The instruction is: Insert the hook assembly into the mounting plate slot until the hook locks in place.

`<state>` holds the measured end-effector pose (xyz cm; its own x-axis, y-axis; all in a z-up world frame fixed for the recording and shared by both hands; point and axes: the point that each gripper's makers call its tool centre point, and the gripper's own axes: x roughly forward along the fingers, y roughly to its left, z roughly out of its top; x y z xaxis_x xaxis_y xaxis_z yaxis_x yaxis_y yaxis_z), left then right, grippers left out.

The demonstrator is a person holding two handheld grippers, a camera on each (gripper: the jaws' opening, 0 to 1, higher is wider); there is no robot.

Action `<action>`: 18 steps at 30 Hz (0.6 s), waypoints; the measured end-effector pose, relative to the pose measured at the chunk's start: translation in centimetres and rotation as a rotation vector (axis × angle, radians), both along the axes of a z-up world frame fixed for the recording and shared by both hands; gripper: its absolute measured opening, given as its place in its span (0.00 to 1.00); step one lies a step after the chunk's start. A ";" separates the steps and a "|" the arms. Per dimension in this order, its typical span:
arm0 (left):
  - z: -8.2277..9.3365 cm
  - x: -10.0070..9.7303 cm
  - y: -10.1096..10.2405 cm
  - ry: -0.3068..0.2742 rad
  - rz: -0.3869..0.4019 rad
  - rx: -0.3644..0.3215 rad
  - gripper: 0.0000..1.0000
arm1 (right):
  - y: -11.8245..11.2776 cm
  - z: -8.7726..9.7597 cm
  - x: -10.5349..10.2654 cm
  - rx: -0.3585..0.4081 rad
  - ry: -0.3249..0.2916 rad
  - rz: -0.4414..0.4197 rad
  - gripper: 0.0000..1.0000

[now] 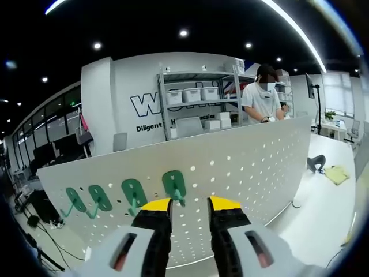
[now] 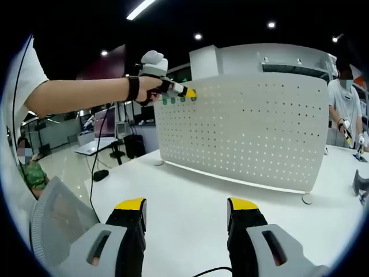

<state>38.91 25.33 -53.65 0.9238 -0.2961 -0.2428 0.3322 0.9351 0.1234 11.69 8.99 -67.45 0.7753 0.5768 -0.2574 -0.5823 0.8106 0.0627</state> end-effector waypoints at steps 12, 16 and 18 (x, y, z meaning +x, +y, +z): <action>0.4 -2.4 -0.5 -0.065 -0.107 -0.048 0.40 | 0.4 0.8 0.3 -0.030 -0.010 0.018 0.63; 0.4 -3.5 -0.8 -0.090 -0.151 -0.065 0.44 | 0.6 1.3 0.7 -0.033 -0.027 0.015 0.66; 0.4 -4.1 -1.1 -0.100 -0.176 -0.072 0.48 | 0.7 1.5 0.8 -0.027 -0.027 0.016 0.67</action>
<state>34.76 24.27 -53.27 0.8747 -0.4683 -0.1252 0.4806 0.8713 0.0991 12.48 9.70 -65.92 0.7731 0.5819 -0.2525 -0.5960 0.8026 0.0249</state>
